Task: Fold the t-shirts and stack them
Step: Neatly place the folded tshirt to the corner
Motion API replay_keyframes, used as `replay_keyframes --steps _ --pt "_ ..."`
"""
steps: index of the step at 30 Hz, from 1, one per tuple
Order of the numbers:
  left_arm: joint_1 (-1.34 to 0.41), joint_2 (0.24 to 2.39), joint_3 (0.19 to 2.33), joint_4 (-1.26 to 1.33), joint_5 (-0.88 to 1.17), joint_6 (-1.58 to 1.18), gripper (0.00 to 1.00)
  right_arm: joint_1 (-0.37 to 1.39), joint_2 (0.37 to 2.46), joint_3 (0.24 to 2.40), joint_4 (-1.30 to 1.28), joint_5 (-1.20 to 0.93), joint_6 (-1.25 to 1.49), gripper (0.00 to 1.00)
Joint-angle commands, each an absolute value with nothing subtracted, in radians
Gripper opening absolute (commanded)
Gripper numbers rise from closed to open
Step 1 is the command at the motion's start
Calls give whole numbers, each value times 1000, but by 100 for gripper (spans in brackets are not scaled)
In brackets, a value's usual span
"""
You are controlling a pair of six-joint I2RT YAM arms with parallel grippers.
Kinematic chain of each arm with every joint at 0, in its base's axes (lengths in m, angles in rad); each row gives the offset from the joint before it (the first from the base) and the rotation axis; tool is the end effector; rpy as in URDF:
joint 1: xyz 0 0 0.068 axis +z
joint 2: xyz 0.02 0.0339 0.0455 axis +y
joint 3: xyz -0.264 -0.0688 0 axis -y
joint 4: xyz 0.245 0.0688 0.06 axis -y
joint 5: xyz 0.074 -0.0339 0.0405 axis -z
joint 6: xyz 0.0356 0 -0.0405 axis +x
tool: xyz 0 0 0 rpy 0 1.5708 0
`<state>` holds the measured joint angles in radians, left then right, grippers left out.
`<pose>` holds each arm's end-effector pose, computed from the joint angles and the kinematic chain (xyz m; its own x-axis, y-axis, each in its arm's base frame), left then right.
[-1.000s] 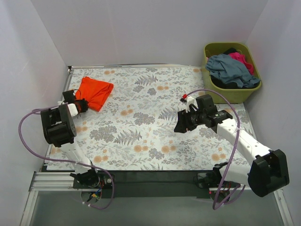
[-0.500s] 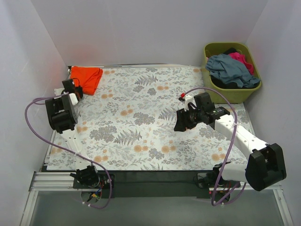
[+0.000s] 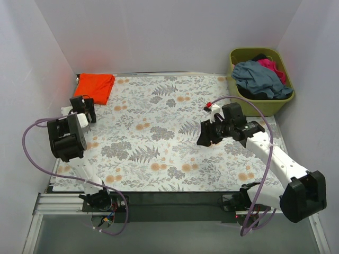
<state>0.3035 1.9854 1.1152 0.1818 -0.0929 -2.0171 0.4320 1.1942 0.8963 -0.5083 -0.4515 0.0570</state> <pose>0.3947 0.1271 0.1370 0.5918 -0.7558 0.2802 -0.3889 -0.5722 -0.7221 0.2188 0.1180 0.2679 -0.6914 -0.2623 -0.6732 -0.6126 0.7068 0.3538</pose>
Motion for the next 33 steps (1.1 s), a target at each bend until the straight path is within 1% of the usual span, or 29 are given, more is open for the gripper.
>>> replay_keyframes --steps 1,3,4,7,8,10,11,13,14,15,16,17,18,19,22,24,25,27,28,33 --pt "296 1823 985 92 -65 -2067 73 428 1123 925 -520 -443 74 51" --pt "279 1749 947 48 -52 -1955 74 428 1083 933 -526 -398 92 51" --pt "270 1668 936 19 -45 -1913 76 426 1066 934 -532 -370 101 52" --pt "238 1537 919 -102 -6 -1726 79 426 1003 943 -546 -253 141 58" --pt "212 1437 911 -133 -5 -1674 80 426 968 943 -551 -230 152 59" --pt "183 1331 893 -199 -3 -1554 80 426 930 940 -558 -149 189 61" --pt "152 1216 887 -221 33 -1516 82 426 893 937 -569 -88 199 65" --pt "111 1110 897 -325 66 -1421 85 425 853 931 -577 -28 228 75" --pt "103 1019 906 -368 108 -1402 86 425 810 928 -584 -5 230 77" --pt "101 967 931 -461 135 -1391 87 425 789 925 -587 85 236 80" --pt "101 924 945 -504 156 -1382 87 425 764 923 -592 121 239 84" --pt "101 881 957 -547 172 -1376 88 425 717 923 -597 158 239 90" --pt "100 808 1007 -651 176 -1370 91 425 692 922 -603 219 238 96" --pt "85 795 1038 -720 134 -1365 93 425 666 923 -603 245 229 98" --pt "-41 691 1077 -865 14 -1324 95 425 565 927 -603 333 207 98" --pt "-75 634 1088 -917 -53 -1313 95 425 488 925 -600 365 181 98" --pt "-86 577 1101 -926 -101 -1310 95 425 464 922 -598 379 170 98" --pt "-121 533 1108 -930 -132 -1293 96 425 398 917 -598 414 155 98" --pt "-142 500 1111 -933 -159 -1289 98 423 375 913 -597 422 150 98" --pt "-169 391 1071 -895 -193 -1285 98 425 244 893 -588 451 129 98"
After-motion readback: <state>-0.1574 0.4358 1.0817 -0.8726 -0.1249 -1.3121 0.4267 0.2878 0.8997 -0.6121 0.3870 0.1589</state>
